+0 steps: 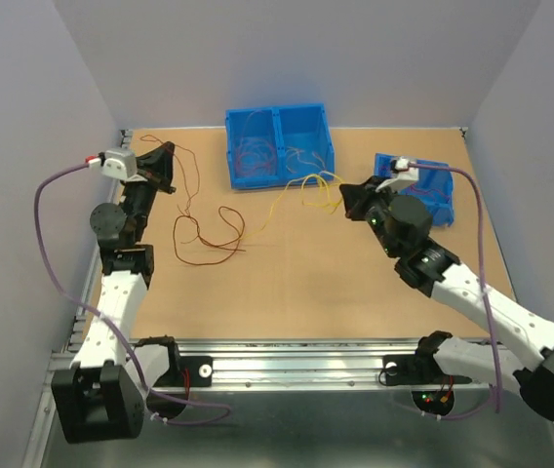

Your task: Untangle the cables

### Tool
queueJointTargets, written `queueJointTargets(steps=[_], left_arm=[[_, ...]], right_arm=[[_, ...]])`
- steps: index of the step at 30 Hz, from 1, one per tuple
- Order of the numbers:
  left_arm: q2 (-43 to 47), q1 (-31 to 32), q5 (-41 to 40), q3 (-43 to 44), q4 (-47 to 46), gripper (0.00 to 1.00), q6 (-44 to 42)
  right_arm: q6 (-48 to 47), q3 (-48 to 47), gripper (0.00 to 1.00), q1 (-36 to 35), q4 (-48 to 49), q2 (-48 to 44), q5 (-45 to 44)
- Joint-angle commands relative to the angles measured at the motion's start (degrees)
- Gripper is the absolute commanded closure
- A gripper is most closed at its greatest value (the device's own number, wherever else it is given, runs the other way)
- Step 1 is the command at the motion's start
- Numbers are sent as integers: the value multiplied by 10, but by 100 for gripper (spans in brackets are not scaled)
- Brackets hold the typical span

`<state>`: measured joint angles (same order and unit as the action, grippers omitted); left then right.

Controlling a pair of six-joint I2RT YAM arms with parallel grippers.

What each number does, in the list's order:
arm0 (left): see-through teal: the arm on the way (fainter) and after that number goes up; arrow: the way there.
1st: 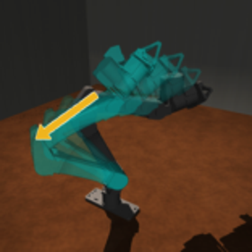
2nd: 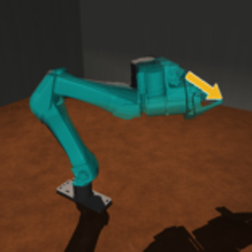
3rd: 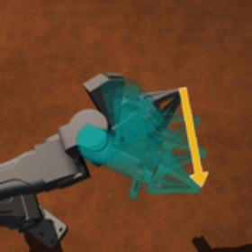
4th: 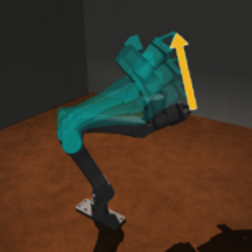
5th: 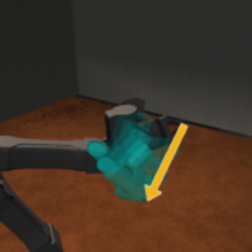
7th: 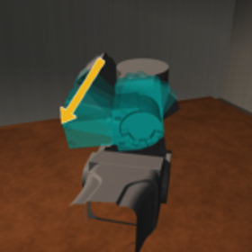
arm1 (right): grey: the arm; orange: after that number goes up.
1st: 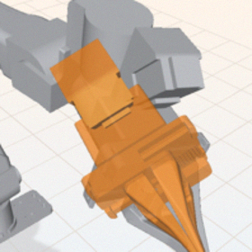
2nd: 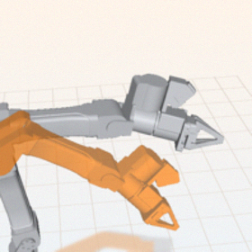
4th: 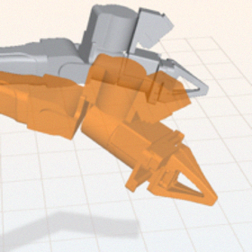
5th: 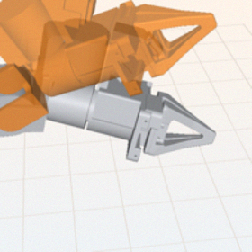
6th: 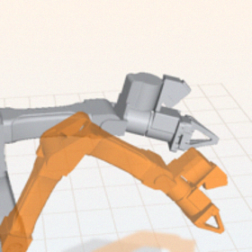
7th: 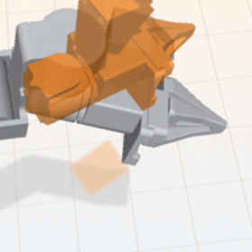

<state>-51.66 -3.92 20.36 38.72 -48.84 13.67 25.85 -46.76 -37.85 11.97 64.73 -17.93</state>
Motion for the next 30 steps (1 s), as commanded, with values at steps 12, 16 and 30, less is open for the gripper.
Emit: queueJointTargets(steps=[12,16,30], left_arm=[[-172,187,45,45,28,100,-203],[-201,223,133,63,62,92,-257],[-364,373,92,123,195,85,-405]], right_arm=[[-81,-17,99,0,-34,-256,-149],[-79,-41,99,0,-38,-240,-96],[-78,-309,99,-1,-66,-82,31]])
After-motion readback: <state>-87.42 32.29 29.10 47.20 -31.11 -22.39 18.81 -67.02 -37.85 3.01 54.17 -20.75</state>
